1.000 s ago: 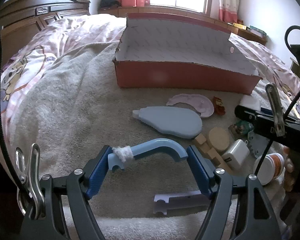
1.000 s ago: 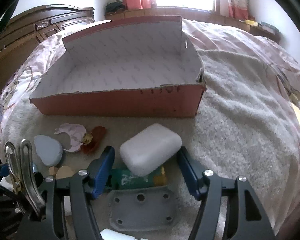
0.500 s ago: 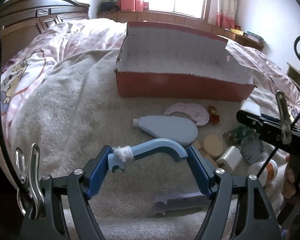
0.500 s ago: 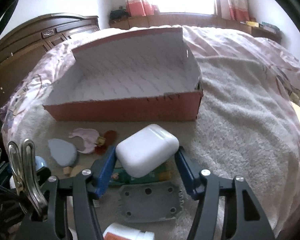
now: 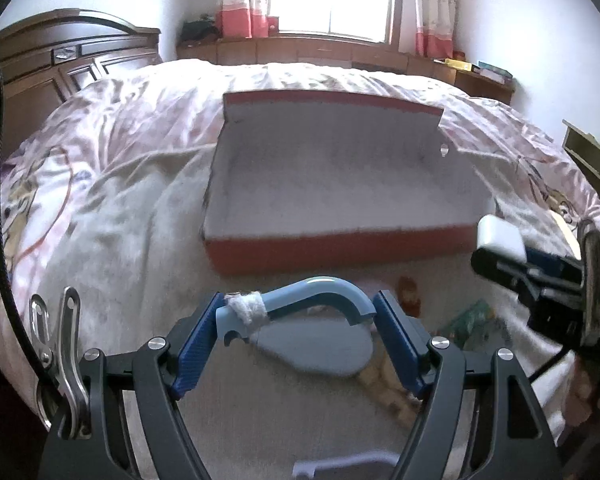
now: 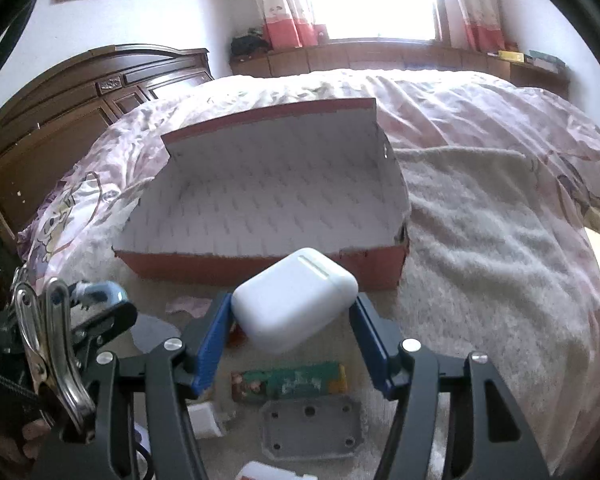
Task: Organize rigid objects
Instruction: 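Carry both items into the box and open both grippers to release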
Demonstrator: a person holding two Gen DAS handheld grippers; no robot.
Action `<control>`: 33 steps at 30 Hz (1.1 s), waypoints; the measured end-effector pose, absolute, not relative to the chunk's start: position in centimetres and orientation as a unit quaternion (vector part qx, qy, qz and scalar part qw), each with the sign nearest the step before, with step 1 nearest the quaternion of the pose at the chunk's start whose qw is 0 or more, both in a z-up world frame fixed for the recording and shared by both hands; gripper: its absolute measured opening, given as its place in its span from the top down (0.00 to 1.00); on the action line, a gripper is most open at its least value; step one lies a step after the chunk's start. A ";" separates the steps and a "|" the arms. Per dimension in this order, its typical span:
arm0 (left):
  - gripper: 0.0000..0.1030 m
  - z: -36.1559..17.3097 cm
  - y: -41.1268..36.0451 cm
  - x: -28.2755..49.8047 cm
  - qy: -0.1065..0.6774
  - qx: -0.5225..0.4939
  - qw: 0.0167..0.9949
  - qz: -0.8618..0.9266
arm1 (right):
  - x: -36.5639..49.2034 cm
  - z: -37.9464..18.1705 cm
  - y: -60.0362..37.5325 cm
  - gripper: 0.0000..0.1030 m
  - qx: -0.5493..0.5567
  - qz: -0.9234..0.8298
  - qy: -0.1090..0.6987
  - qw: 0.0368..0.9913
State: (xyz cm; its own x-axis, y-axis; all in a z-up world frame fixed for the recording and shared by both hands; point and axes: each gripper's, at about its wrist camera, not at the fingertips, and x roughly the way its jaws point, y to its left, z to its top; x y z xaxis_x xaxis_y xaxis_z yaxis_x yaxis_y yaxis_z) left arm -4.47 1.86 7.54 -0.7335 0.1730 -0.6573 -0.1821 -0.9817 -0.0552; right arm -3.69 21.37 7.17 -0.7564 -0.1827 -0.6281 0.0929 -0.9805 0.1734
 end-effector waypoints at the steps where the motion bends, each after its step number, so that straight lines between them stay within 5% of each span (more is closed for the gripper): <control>1: 0.25 7.9 2.0 -5.2 0.007 -0.353 0.098 0.930 | -4.1 7.3 21.4 0.39 0.342 -0.934 -0.066 0.074; 33: 0.25 6.8 6.3 -18.0 0.064 -0.388 0.088 0.915 | -14.7 6.7 21.7 0.39 0.362 -0.928 -0.049 0.067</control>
